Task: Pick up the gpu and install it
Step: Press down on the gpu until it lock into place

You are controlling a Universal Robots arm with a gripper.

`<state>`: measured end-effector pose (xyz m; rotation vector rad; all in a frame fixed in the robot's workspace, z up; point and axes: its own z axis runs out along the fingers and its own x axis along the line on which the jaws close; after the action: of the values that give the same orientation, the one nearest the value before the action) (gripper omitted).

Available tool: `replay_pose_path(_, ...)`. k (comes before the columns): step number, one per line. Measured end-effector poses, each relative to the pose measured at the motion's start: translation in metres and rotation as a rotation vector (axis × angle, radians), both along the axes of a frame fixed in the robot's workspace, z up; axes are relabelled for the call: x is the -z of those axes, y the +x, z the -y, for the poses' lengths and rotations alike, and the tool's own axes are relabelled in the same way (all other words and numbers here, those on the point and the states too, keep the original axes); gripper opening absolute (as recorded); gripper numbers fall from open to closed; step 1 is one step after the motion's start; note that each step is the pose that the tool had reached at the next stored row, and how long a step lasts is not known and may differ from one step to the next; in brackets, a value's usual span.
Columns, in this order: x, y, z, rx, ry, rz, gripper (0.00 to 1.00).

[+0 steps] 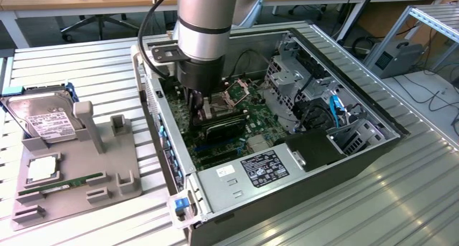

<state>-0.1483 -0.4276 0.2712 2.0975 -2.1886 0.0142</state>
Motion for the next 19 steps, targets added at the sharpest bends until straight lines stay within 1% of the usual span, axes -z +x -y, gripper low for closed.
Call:
replay_pose_path(10,0.0013,0.002,0.0,0.0,-0.0001,0.0001,0.11)
replay_pose_path(15,0.0027,-0.0013,0.0,0.0,-0.0002,0.0,0.11)
replay_pose_path(19,0.003,-0.0015,0.0,0.0,0.0,0.0,0.11)
